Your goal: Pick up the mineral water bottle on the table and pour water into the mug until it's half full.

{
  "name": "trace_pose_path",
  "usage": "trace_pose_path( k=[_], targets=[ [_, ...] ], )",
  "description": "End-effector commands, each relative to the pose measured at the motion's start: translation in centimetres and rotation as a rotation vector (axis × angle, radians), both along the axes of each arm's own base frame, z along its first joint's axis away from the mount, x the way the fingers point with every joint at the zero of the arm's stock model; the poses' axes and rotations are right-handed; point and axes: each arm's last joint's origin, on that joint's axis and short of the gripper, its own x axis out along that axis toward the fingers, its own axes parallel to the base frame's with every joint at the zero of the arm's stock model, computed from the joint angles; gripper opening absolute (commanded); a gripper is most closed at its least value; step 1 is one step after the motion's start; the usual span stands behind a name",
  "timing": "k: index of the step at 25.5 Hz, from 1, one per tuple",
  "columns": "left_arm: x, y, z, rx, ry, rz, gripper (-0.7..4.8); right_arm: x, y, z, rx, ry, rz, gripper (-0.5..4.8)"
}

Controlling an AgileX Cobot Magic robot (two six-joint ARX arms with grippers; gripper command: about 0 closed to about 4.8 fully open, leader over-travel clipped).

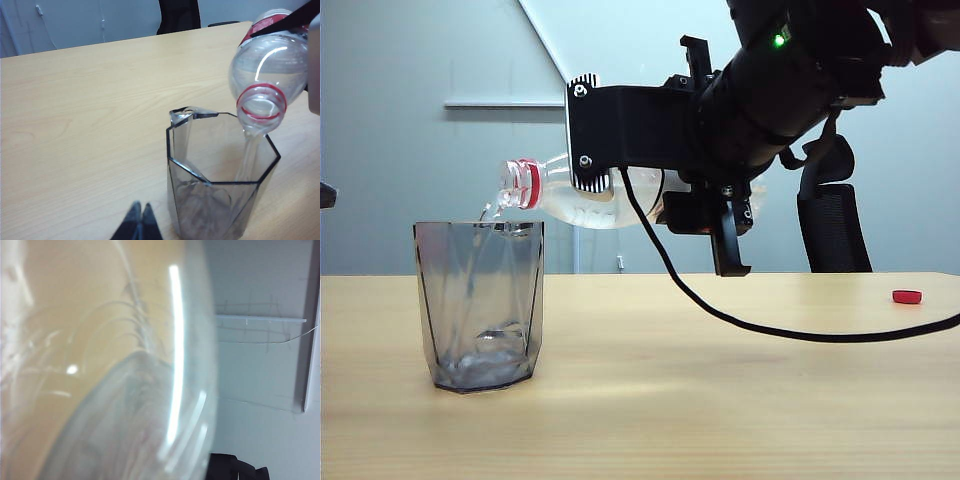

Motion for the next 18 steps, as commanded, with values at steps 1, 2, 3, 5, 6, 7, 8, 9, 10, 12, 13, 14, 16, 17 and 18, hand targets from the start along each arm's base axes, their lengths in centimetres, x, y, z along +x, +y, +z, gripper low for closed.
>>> trace_pose_path(
  k=[1, 2, 3, 5, 6, 7, 8, 9, 10, 12, 13, 14, 16, 17, 18],
  targets=[
    [0.01, 0.0, 0.14, -0.004, -0.007, 0.0, -0.02, 0.23, 0.14, 1.2, 0.055, -0.061, -0.008, 2.1],
    [0.01, 0.0, 0.14, -0.004, -0.007, 0.0, -0.02, 0.24, 0.13, 1.2, 0.055, -0.061, -0.009, 2.1],
    [0.01, 0.0, 0.14, -0.004, -0.007, 0.0, -0.02, 0.24, 0.13, 1.2, 0.054, -0.061, -0.009, 2.1],
    [0.01, 0.0, 0.13, -0.004, -0.007, 0.0, -0.02, 0.27, 0.1, 1.2, 0.054, -0.061, -0.011, 2.1],
    [0.01, 0.0, 0.14, -0.004, -0.007, 0.0, -0.02, 0.27, 0.1, 1.2, 0.054, -0.061, -0.011, 2.1],
    [0.01, 0.0, 0.14, -0.004, -0.007, 0.0, -0.02, 0.27, 0.1, 1.21, 0.054, -0.062, -0.011, 2.1],
    [0.01, 0.0, 0.14, -0.004, -0.007, 0.0, -0.02, 0.27, 0.1, 1.2, 0.054, -0.062, -0.01, 2.1],
    [0.01, 0.0, 0.14, -0.004, -0.007, 0.0, -0.02, 0.28, 0.1, 1.21, 0.054, -0.062, -0.01, 2.09],
    [0.01, 0.0, 0.14, -0.004, -0.007, 0.0, -0.02, 0.28, 0.09, 1.2, 0.052, -0.062, -0.01, 2.09],
    [0.01, 0.0, 0.14, -0.004, -0.007, 0.0, -0.02, 0.28, 0.1, 1.21, 0.051, -0.063, -0.01, 2.09],
    [0.01, 0.0, 0.14, -0.004, -0.007, 0.0, -0.02, 0.3, 0.08, 1.21, 0.051, -0.063, -0.01, 2.09],
    [0.01, 0.0, 0.14, -0.004, -0.007, 0.0, -0.02, 0.35, 0.03, 1.21, 0.051, -0.063, -0.012, 2.1],
    [0.01, 0.0, 0.12, -0.004, -0.007, 0.0, -0.02, 0.47, -0.09, 1.21, 0.051, -0.062, -0.016, 2.1],
    [0.01, 0.0, 0.14, -0.004, -0.007, 0.0, -0.02, 0.52, -0.14, 1.22, 0.052, -0.063, -0.018, 2.1],
    [0.01, 0.0, 0.14, -0.004, -0.007, 0.0, -0.02, 0.54, -0.14, 1.24, 0.052, -0.063, -0.019, 2.09]
  ],
)
